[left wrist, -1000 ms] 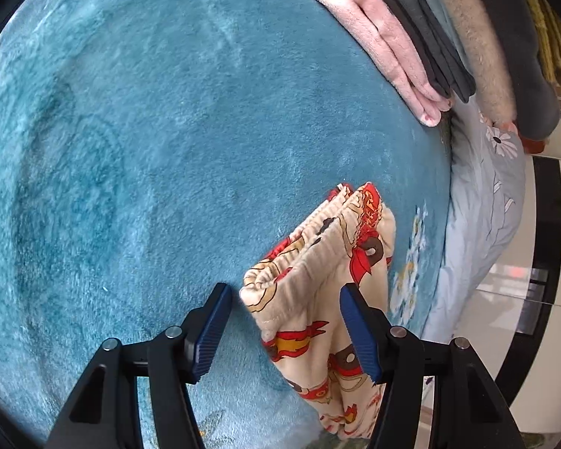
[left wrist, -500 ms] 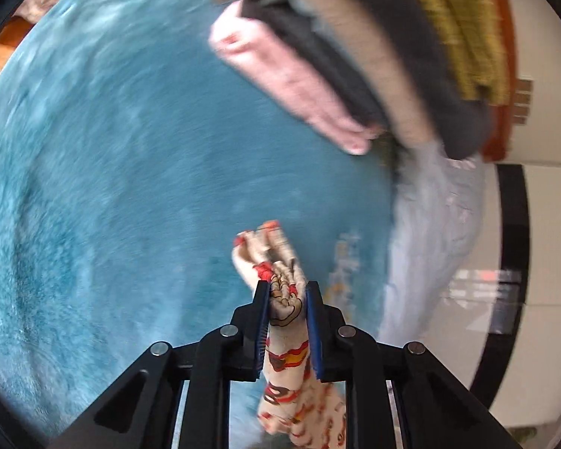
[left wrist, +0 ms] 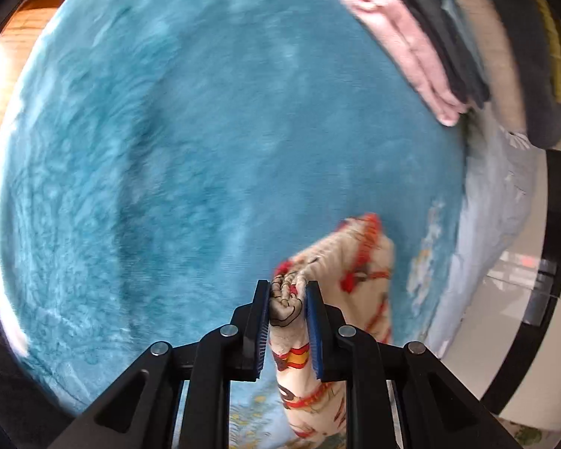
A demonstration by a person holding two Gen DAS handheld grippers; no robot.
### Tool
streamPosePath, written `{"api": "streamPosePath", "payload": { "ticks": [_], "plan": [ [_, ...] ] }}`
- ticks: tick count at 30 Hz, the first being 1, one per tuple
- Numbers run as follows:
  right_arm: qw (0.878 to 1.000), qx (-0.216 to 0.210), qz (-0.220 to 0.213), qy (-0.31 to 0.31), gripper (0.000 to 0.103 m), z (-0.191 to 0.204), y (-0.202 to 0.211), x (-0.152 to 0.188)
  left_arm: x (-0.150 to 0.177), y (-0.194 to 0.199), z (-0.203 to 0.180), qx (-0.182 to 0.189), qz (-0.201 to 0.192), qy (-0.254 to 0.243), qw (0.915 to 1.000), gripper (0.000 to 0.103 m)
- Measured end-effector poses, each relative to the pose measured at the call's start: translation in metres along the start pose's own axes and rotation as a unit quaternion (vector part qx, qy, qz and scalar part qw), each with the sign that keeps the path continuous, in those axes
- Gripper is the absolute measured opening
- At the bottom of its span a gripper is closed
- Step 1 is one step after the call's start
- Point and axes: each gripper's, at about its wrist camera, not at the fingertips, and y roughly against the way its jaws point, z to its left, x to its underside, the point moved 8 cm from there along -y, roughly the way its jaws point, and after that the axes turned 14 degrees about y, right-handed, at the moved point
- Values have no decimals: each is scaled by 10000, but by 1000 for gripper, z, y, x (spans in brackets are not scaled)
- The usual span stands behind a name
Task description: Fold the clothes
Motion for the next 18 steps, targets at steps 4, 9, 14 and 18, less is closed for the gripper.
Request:
{"api": "streamPosePath", "payload": {
  "ticks": [4,9,14,18],
  "plan": [
    [9999,110,-6,62,9,0,-1,1,-1,4,-3,37,0,-178,9998,20],
    [9987,214,-77,454,9,22,2,-11,7,7,-10,-366,-253,-867,9952,20],
    [9984,450,47,349,9,7,-4,-1,7,9,9,-251,-94,-695,9972,25],
    [9981,558,152,235,10,-4,-3,5,8,20,6,-221,-52,-820,9964,27]
  ]
}}
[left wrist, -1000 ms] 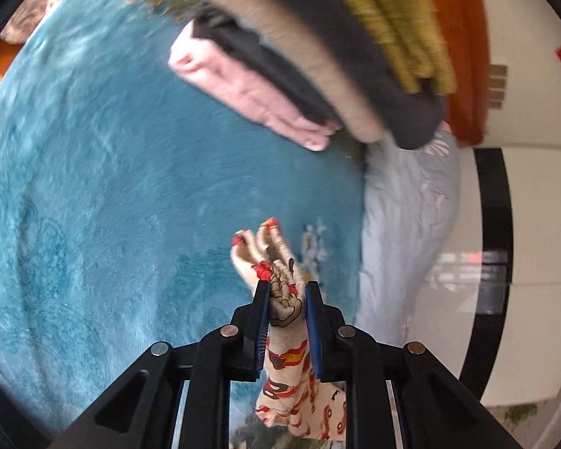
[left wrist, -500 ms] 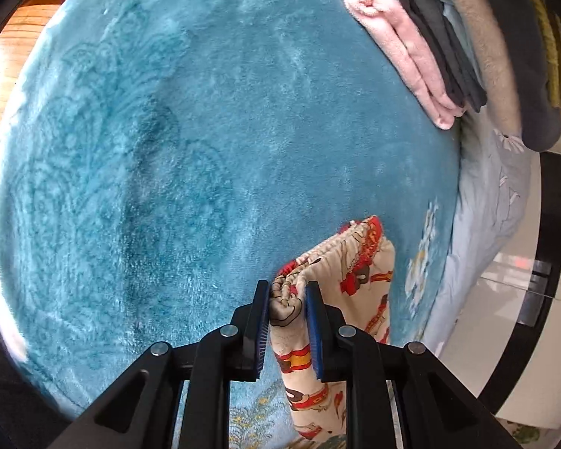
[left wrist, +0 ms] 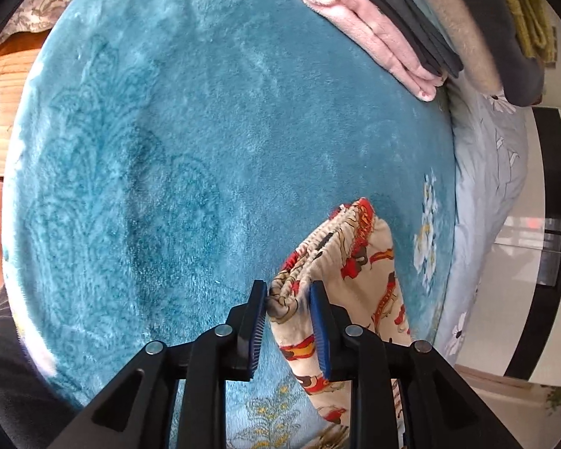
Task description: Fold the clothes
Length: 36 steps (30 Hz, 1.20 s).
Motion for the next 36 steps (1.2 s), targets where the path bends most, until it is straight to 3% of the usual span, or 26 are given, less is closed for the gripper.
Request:
{"api": "streamPosePath", "payload": {
  "ticks": [3,9,11,13,16,19,23,26,30,36],
  "plan": [
    [10000,60,-40,-55,19,-1,1,0,-3,13,-2,-5,-117,-30,9999,27],
    [9971,526,-518,-192,37,-2,34,-5,4,34,-11,261,-303,-144,9991,27],
    [9971,26,-484,586,37,46,37,-3,14,28,-23,347,-185,-314,9987,27],
    [9863,-465,-122,1575,37,110,24,21,33,14,-37,311,-7,-629,9975,27],
    [9486,-1124,546,2909,37,205,-1,77,64,-4,-45,-62,123,-1263,9919,27],
    [8979,-1434,1074,4021,37,271,-20,149,74,-15,-42,-645,-192,-1718,9828,27],
    [8260,-1622,1429,5206,37,330,-34,220,70,-26,-24,-909,-152,-1694,9812,27],
    [7735,-1639,1449,5948,37,360,-38,256,70,-29,-13,-977,-92,-1624,9818,27],
    [7395,-1521,1494,6385,37,375,-50,273,68,-21,-5,-892,-56,-1505,9846,27],
    [7117,-1296,1586,6719,37,377,-66,284,67,-12,0,-850,-39,-1393,9866,27]
  ]
}}
